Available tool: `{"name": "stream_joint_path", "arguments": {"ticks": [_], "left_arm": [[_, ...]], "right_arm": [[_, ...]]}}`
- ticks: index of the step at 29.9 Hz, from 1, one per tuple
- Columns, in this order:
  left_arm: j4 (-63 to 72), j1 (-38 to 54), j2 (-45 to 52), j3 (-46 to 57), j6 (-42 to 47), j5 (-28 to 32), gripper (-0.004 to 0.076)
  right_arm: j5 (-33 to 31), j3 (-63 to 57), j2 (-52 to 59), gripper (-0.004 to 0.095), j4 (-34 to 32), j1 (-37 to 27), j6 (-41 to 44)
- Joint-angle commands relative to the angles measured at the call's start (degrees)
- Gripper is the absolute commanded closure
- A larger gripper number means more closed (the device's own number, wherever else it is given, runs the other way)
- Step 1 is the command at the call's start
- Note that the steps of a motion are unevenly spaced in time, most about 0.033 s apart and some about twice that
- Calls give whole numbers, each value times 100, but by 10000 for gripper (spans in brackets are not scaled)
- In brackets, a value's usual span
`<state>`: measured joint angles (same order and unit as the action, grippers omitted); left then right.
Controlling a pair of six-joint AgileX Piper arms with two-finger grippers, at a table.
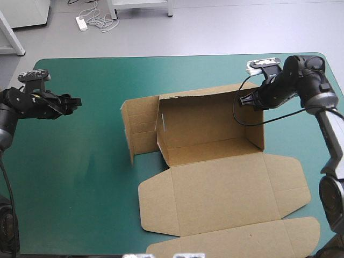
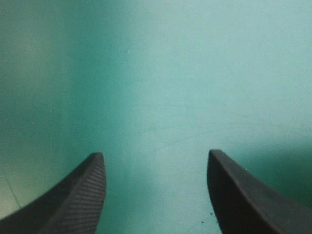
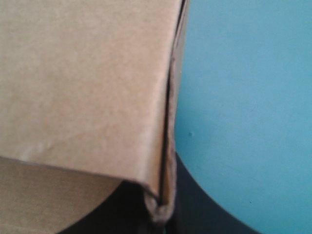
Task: Fold the box
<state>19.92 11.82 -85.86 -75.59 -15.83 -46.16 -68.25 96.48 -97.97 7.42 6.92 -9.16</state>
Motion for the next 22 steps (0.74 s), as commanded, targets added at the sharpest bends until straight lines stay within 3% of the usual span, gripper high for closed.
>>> {"name": "stream_joint_path", "arguments": {"ticks": [1, 7, 10, 17, 22], "left_arm": [[189, 11, 249, -155, -29, 259, 286], [189, 11, 249, -155, -134, 214, 286], [205, 11, 249, -155, -134, 186, 286], [205, 11, 249, -155, -134, 107, 286], [205, 11, 249, -155, -134, 46, 286]], "right_arm": [[125, 204, -69, 925, 149, -22, 86], [450, 426, -328, 921, 382, -22, 74], [697, 536, -337, 868, 369, -22, 74], [1164, 596, -337, 556, 358, -22, 51], [1434, 596, -337, 395, 358, -22, 17]]}}
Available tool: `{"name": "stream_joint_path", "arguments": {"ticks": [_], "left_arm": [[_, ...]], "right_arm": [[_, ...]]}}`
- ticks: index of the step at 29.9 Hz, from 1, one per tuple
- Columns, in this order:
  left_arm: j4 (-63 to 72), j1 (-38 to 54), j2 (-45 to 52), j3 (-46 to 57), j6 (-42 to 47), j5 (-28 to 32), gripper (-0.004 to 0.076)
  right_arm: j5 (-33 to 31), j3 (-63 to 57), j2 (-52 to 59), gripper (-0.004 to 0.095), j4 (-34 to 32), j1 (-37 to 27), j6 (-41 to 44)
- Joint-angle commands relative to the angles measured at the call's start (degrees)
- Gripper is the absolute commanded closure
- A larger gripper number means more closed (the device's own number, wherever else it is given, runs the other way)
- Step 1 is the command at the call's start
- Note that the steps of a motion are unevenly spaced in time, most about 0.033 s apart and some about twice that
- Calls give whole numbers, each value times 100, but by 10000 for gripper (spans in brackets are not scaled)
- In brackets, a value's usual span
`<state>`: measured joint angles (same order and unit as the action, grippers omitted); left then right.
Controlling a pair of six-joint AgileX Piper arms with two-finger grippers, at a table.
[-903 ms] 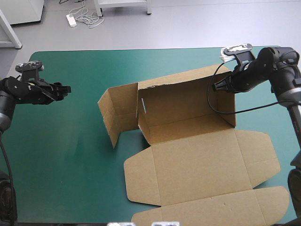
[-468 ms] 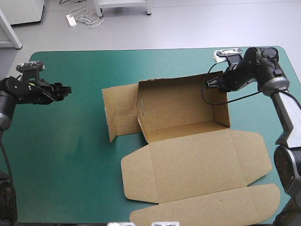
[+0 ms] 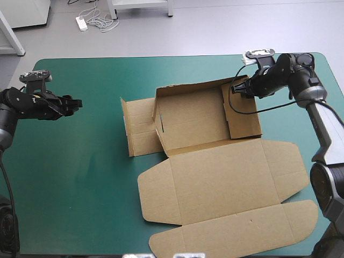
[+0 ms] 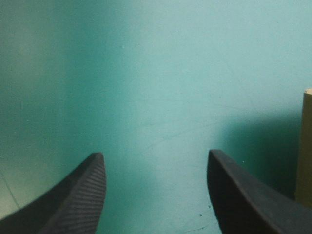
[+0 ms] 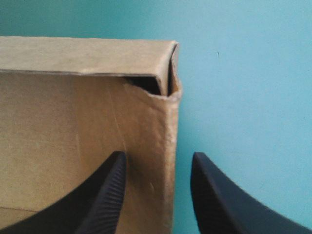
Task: Fold the box
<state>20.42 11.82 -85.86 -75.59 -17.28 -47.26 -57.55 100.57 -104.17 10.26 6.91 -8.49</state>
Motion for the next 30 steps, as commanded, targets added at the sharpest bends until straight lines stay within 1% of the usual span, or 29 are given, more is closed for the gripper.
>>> {"name": "stream_joint_path", "arguments": {"ticks": [1, 3, 7, 15, 22, 26, 30], "left_arm": [[154, 11, 249, -155, 11, 126, 286], [154, 11, 249, -155, 11, 79, 286], [154, 11, 249, -155, 11, 13, 286], [154, 11, 249, -155, 11, 4, 286], [154, 11, 249, -155, 11, -44, 286], [154, 11, 249, -155, 11, -65, 286], [167, 11, 249, -155, 11, -74, 286]], "right_arm": [[390, 187, 283, 379, 73, -22, -50], [365, 210, 283, 367, 36, -22, -50], [-19, 361, 373, 368, 26, -22, -65], [-359, 348, 1168, 368, -232, -22, -116], [-552, -332, 1875, 368, -193, -12, -136], [-517, -890, 2197, 369, -259, 74, -83], [-69, -1087, 2281, 369, -708, 463, 70]]}}
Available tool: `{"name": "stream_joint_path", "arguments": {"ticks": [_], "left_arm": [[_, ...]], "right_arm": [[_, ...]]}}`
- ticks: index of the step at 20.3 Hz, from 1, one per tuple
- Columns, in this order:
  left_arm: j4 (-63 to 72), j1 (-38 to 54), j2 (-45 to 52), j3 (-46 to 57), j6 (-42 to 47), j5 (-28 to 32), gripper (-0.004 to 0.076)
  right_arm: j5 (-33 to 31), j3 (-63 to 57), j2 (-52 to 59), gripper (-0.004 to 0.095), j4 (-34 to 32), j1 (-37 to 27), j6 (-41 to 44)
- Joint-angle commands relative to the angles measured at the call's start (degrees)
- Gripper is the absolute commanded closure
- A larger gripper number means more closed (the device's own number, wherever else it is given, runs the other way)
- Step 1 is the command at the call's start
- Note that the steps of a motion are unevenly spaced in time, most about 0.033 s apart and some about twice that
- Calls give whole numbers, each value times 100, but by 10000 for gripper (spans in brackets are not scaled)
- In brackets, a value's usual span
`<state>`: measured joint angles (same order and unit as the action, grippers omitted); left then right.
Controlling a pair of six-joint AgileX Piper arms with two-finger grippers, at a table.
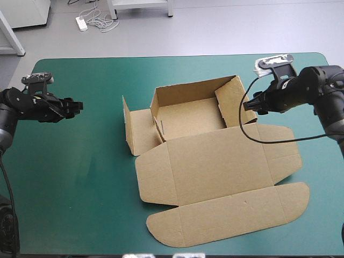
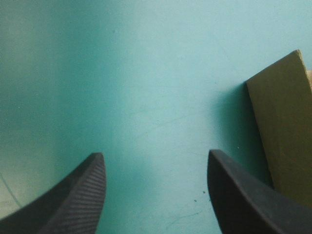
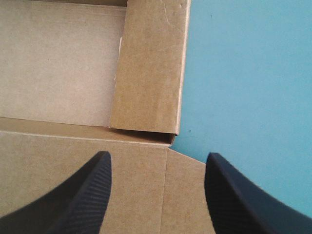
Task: Fold the box
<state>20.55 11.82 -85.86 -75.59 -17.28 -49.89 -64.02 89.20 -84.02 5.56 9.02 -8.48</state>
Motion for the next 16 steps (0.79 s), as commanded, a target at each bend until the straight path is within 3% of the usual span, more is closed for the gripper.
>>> {"name": "stream_joint_path", "arguments": {"ticks": [1, 4, 7, 16], "left_arm": [[154, 11, 249, -155, 11, 189, 286], [142, 11, 249, -155, 11, 189, 286], [134, 11, 249, -155, 11, 189, 286], [134, 11, 249, -155, 11, 199, 286]], "right_arm": [[922, 51, 155, 370, -604, 462, 224], [1167, 196, -308, 334, -829, 546, 453], [1010, 667, -1141, 204, -849, 509, 533], [-158, 2415, -2812, 193, -1252, 509, 514]]}}
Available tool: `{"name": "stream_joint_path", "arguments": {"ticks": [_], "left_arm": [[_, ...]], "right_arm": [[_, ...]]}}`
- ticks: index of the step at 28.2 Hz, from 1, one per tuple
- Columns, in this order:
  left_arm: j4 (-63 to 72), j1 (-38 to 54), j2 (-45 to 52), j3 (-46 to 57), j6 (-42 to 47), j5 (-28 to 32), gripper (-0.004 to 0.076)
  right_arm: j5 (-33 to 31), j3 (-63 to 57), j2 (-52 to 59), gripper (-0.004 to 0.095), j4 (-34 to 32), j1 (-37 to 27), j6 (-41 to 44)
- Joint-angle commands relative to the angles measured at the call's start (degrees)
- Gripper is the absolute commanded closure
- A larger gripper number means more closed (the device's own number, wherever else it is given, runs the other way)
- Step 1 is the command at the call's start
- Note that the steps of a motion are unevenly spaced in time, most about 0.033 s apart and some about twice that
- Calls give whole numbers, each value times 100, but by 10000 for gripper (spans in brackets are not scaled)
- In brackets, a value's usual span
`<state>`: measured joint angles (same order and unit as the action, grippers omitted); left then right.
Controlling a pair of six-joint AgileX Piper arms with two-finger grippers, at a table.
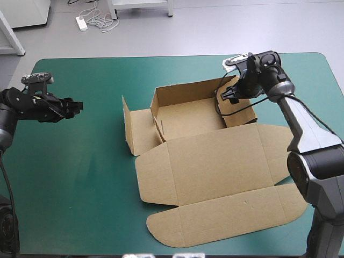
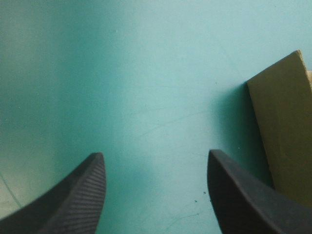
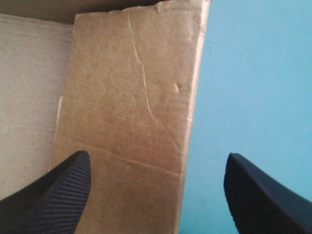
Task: Fold the box
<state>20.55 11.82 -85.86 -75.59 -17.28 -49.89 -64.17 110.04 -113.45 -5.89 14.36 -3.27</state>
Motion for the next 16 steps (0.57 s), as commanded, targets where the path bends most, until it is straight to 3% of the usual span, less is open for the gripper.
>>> {"name": "stream_joint_path", "arguments": {"ticks": [1, 5, 8, 12, 13, 16], "left_arm": [[134, 11, 249, -155, 11, 199, 286], [134, 11, 249, -155, 11, 199, 286], [134, 11, 249, -155, 11, 199, 286], [134, 11, 249, -155, 11, 199, 286], [134, 11, 249, -155, 11, 199, 286], [134, 11, 249, -155, 11, 199, 286]], "right_arm": [[-169, 342, 53, 193, -107, -25, -7], [-195, 370, -153, 212, -107, -25, -7], [-53, 380, -190, 317, -87, -25, 15], [28, 380, -200, 563, -101, -25, 30], [-12, 380, -212, 692, -101, -25, -15], [-127, 380, -272, 835, -101, -25, -29]]}}
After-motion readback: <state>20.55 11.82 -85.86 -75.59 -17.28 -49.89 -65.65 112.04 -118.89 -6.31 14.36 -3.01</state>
